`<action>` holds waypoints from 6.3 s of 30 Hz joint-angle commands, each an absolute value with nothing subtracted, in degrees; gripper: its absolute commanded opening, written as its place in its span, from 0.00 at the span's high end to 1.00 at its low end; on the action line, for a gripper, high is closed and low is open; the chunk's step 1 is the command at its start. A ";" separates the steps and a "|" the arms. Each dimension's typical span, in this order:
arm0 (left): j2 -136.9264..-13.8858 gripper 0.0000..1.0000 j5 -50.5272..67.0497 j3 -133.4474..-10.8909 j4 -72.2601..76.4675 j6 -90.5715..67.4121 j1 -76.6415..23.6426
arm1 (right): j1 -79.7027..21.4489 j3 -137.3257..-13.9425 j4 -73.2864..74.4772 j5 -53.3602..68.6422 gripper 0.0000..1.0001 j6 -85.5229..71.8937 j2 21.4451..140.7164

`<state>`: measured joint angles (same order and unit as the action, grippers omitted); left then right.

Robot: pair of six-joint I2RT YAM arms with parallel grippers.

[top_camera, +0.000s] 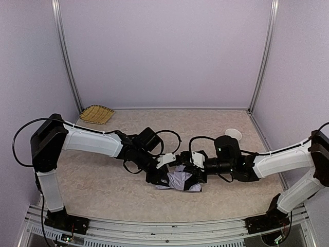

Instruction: Put away the umbrella

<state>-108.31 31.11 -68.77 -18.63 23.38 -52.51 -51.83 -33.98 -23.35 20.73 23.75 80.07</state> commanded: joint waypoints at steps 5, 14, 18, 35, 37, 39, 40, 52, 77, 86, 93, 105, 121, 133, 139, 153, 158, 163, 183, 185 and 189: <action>-116.65 1.00 23.69 -69.00 -18.41 14.37 -47.17 | -58.73 -38.28 -32.32 17.87 1.00 22.86 91.14; -118.34 0.82 29.63 -67.07 -15.56 16.04 -46.43 | -61.52 -37.50 -29.88 12.77 1.00 25.71 97.31; -115.75 0.55 29.58 -64.16 -11.16 20.27 -48.39 | -61.52 -37.13 -27.52 10.30 1.00 28.74 98.70; -94.09 0.25 31.37 -47.65 12.64 29.57 -50.93 | -61.53 -35.85 -24.61 1.65 1.00 35.53 98.75; -95.93 0.24 31.64 -47.34 14.59 29.31 -50.72 | -61.53 -35.51 -24.68 1.75 1.00 35.23 97.95; -98.85 0.17 31.19 -48.84 12.94 30.16 -50.86 | -61.51 -35.08 -24.83 1.70 1.00 35.14 96.98; -100.24 0.15 31.32 -49.55 12.25 30.58 -51.07 | -61.49 -34.84 -24.94 1.61 1.00 35.22 96.61; -108.81 0.21 29.40 -45.77 25.28 30.12 -53.87 | -61.55 -34.07 -28.10 2.74 0.88 34.70 96.05; -110.83 1.00 23.20 -42.35 21.32 33.18 -51.49 | -79.96 -36.82 1.48 -4.66 0.53 18.15 78.85; -109.07 1.00 20.98 -39.04 27.32 33.85 -52.36 | -66.61 -39.02 5.02 0.52 0.15 14.58 64.58; -106.58 1.00 24.86 -39.55 25.71 32.80 -50.61 | -57.43 -32.01 -8.75 7.42 0.00 22.28 64.93; -106.56 1.00 30.22 -41.40 23.60 35.58 -47.94 | -52.47 -40.23 -16.09 9.88 0.00 41.71 91.72; -111.63 1.00 29.98 -45.00 20.36 37.48 -47.04 | -49.72 -51.86 -10.35 20.56 0.19 42.58 110.43; -108.20 0.74 23.55 -41.43 31.64 33.65 -47.10 | -49.63 -48.52 -14.21 20.43 0.90 38.52 108.22; -101.17 0.34 11.62 -38.71 33.21 35.94 -50.60 | -49.60 -45.45 -19.29 13.99 1.00 37.83 105.31; -85.91 0.44 12.47 -29.97 36.47 9.44 -50.33 | -49.64 -42.74 -27.38 4.94 1.00 41.05 99.27; -95.84 0.57 26.79 -33.63 38.87 -10.29 -48.09 | -49.63 -41.78 -29.47 4.49 1.00 41.08 101.06; -100.83 0.55 29.94 -34.29 40.16 -16.39 -45.67 | -49.62 -41.16 -31.56 4.07 1.00 40.62 101.84; -112.21 1.00 37.99 -44.74 41.05 -14.44 -42.60 | -47.60 -42.01 -39.56 6.26 1.00 36.67 107.18; -111.39 1.00 39.56 -44.13 40.91 -13.99 -42.63 | -46.65 -42.08 -39.94 6.57 1.00 35.50 106.89; -108.56 1.00 40.74 -42.69 37.55 -13.19 -42.63 | -44.06 -43.41 -38.55 7.14 1.00 32.65 106.35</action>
